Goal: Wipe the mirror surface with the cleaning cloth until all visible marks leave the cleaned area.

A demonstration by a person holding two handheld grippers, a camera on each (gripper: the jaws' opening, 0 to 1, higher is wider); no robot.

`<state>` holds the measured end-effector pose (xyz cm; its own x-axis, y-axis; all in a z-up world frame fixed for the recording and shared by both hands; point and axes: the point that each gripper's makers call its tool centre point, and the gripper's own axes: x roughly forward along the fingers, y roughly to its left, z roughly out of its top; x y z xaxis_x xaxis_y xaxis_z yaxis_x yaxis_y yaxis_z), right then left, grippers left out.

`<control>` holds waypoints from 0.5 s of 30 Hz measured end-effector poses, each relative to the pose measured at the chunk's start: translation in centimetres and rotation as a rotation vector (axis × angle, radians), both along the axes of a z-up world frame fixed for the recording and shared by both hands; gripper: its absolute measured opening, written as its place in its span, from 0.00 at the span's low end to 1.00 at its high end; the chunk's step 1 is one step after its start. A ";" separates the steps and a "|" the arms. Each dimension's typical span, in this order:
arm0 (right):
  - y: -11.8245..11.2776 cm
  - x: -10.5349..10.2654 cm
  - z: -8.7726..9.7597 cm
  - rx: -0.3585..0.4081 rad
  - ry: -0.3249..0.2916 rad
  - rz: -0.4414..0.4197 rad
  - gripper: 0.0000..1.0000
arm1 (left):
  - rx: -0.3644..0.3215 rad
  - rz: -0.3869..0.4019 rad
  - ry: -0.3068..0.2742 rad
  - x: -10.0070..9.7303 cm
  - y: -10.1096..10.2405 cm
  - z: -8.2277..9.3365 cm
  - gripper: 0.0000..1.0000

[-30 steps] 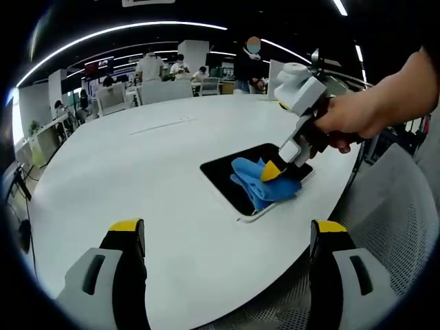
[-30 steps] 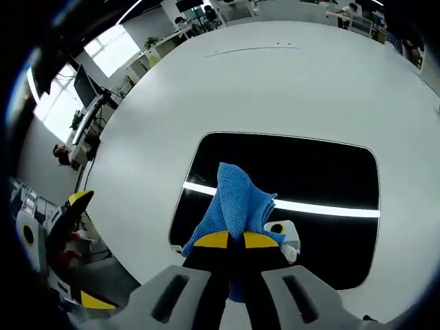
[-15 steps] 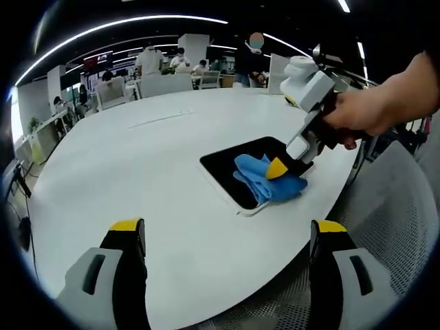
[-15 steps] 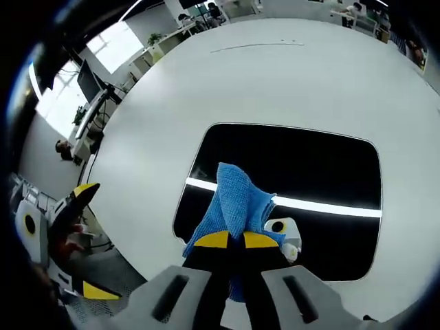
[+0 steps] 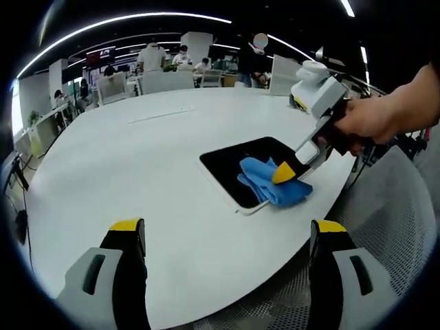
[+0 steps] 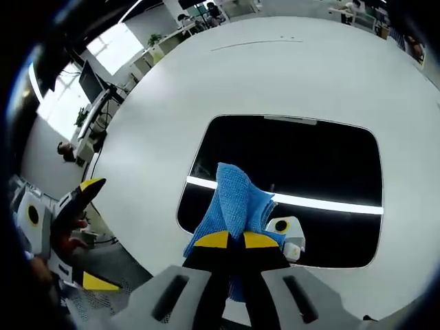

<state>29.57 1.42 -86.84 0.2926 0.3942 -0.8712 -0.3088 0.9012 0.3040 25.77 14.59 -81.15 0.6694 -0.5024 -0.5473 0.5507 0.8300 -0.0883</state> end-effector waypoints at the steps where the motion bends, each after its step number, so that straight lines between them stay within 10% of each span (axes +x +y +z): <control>1: 0.0 0.0 0.0 -0.001 0.000 0.002 0.00 | -0.001 0.000 0.002 0.0 0.0 0.0 0.99; 15: 0.2 -0.5 -0.1 0.004 0.009 0.025 0.00 | 0.009 0.003 0.004 0.0 0.1 -0.2 0.99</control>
